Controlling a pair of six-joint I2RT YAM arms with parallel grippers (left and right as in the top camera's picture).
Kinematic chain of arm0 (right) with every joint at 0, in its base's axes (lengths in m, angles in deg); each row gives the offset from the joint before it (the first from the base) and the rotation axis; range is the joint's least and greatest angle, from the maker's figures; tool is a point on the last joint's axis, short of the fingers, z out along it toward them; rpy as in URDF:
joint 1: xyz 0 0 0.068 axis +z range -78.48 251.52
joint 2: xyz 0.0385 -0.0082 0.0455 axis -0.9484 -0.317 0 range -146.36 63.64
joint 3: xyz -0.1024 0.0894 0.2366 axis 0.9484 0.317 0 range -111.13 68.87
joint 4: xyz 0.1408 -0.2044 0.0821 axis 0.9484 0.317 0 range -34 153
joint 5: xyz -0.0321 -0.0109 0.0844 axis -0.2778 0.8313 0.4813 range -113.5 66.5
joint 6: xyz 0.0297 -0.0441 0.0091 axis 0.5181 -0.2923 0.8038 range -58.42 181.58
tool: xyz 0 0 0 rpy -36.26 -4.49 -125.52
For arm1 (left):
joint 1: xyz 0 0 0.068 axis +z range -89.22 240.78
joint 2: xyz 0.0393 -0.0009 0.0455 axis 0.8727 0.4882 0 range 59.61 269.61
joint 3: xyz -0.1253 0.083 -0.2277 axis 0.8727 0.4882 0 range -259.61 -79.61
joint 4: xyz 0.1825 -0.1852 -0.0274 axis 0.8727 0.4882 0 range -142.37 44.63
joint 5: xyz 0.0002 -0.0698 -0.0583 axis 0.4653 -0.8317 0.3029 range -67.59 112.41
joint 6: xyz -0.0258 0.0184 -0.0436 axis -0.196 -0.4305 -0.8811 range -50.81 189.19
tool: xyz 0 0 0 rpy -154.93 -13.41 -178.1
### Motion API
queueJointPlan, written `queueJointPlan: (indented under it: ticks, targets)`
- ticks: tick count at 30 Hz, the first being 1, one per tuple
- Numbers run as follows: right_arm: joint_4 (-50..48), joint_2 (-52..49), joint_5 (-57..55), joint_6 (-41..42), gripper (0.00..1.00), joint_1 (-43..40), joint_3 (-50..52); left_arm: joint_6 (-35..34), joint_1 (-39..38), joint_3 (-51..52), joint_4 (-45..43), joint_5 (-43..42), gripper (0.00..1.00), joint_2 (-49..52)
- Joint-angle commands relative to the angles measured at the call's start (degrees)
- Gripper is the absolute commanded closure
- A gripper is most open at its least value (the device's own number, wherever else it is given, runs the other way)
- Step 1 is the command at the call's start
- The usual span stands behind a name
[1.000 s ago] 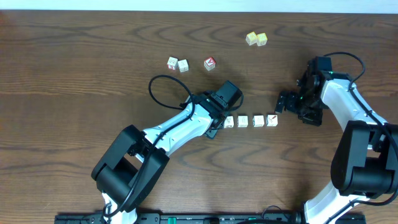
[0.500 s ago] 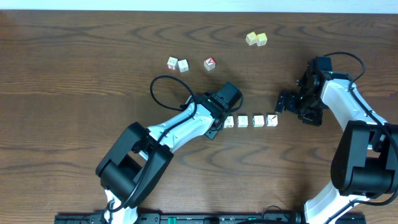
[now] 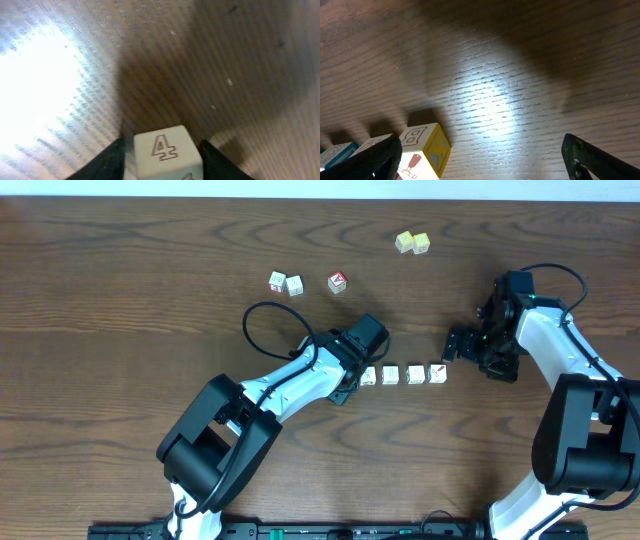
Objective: Lift 5 blocks
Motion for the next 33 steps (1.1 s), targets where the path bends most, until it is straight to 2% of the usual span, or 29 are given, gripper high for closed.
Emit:
queueJointPlan:
  ticks: [1, 3, 4, 7, 13, 15, 22, 28, 33]
  targets:
    - [0.00, -0.02, -0.35, 0.31, 0.01, 0.46, 0.26, 0.13, 0.04, 0.52, 1.44, 0.33, 0.58, 0.52]
    - [0.00, -0.02, -0.35, 0.31, 0.01, 0.46, 0.26, 2.03, 0.35, 0.52, 1.97, 0.33, 0.59, 0.52]
    - [0.02, -0.02, -0.35, 0.31, 0.01, 0.46, 0.26, 6.32, 0.81, 0.52, 1.95, 0.31, 0.59, 0.52]
    - [-0.02, -0.02, -0.35, 0.31, 0.01, 0.44, 0.26, 13.33, 1.79, 0.52, 1.95, -0.02, 0.61, 0.42]
    - [0.00, -0.02, -0.35, 0.31, 0.01, 0.44, 0.26, 25.33, 4.42, 0.52, 1.86, -1.60, 0.65, 0.35]
    - [0.00, -0.02, -0.35, 0.28, 0.01, 0.46, 0.26, 29.44, 5.20, 0.52, 1.53, -2.99, 0.69, 0.35]
    - [-0.02, -0.02, -0.37, 0.28, 0.01, 0.44, 0.26, 46.31, 6.97, 0.52, -0.90, -8.39, 0.69, 0.35]
    - [-0.02, -0.02, -0.37, 0.31, 0.01, 0.46, 0.26, 61.31, 7.06, 0.52, 0.59, -10.64, 0.69, 0.35]
    - [-0.02, -0.02, -0.35, 0.28, 0.01, 0.46, 0.26, 67.28, 7.17, 0.52, 1.70, -10.36, 0.69, 0.35]
